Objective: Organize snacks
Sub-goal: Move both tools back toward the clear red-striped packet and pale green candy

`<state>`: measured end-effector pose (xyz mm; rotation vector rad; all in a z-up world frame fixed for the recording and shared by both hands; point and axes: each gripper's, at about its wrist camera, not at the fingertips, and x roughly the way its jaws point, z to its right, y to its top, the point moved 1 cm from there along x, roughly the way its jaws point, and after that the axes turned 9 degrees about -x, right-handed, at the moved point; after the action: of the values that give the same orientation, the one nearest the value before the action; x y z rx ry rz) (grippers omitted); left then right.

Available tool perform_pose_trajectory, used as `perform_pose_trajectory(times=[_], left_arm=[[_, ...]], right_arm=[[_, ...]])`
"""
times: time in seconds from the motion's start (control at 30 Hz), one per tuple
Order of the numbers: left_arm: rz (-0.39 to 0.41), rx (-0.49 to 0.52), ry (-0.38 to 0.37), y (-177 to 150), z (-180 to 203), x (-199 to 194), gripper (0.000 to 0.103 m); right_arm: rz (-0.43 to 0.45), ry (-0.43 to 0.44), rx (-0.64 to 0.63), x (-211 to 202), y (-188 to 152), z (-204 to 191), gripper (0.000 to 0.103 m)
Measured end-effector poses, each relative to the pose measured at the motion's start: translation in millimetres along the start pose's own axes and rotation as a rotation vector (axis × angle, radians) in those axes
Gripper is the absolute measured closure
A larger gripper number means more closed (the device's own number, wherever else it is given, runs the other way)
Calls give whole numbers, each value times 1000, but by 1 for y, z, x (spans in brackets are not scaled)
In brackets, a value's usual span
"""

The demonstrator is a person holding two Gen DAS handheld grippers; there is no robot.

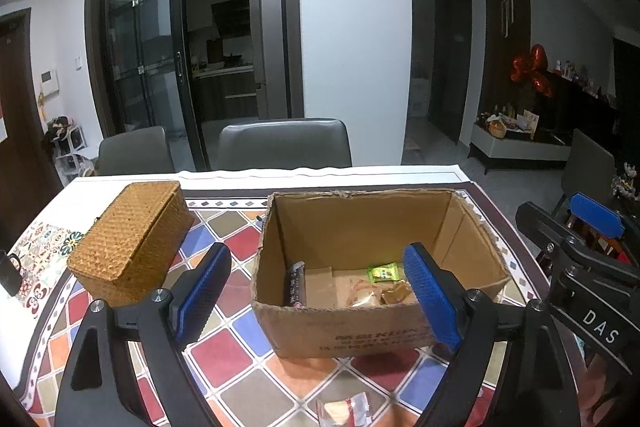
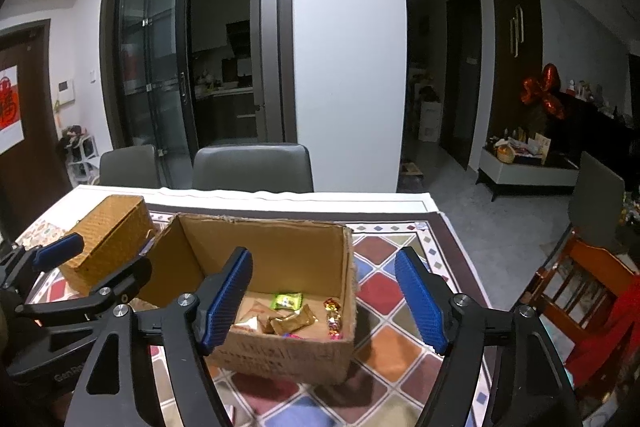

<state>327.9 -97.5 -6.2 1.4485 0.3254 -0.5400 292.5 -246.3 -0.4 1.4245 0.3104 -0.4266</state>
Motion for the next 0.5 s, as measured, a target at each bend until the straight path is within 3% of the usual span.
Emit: perform_pose_trajectory(times=[0.5], left_arm=[[-6,5,-10,-16,5,-20,14]], right_arm=[[-4,-32,-1,-26,-18,10,29]])
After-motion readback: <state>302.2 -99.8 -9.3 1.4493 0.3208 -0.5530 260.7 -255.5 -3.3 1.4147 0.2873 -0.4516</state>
